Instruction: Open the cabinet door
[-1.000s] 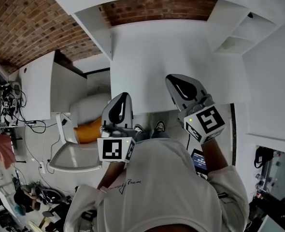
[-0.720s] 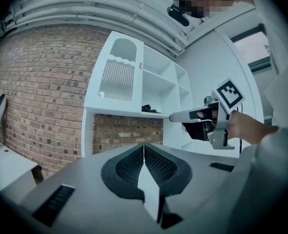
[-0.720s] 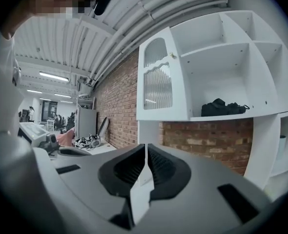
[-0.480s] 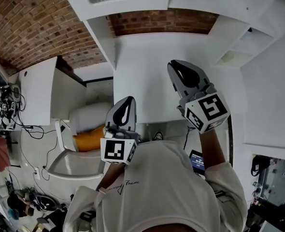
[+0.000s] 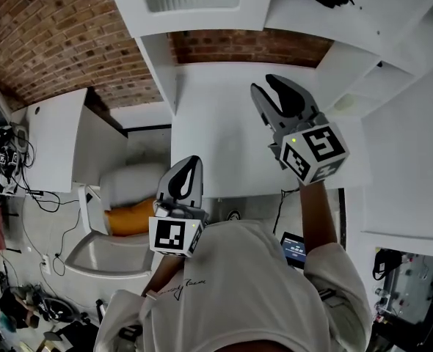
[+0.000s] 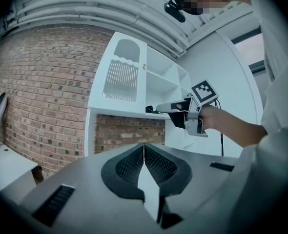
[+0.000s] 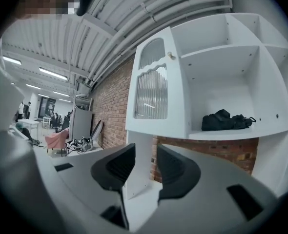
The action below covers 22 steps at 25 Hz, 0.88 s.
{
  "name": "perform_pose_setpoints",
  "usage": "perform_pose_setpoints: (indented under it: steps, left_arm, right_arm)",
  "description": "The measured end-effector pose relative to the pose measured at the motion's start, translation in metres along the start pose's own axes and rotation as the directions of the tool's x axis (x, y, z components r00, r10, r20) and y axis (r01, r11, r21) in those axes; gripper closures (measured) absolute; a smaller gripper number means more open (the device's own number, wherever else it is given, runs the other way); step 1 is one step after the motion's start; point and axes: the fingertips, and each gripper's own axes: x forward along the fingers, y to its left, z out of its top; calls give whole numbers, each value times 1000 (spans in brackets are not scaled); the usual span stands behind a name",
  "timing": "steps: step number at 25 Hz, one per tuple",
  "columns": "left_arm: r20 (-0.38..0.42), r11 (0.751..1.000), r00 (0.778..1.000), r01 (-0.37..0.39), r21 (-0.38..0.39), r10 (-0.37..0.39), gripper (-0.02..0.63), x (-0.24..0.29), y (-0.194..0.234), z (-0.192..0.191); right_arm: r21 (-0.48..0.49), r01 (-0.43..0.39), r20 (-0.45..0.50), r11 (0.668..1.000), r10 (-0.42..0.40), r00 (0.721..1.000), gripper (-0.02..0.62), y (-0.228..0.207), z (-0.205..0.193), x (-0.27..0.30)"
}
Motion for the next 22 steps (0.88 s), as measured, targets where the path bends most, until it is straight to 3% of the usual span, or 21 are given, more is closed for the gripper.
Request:
perform_pose_setpoints:
  steps: [11, 22]
  left_arm:
    - [-10, 1000, 1000, -14, -1, 14, 589, 3, 7, -4]
    - [-15, 998, 998, -55, 3, 55, 588, 6, 17, -6]
  right_arm:
    - [19, 54, 27, 998, -54, 998, 439, -52, 19, 41]
    - [74, 57, 44, 996, -61, 997, 403, -81, 22, 82]
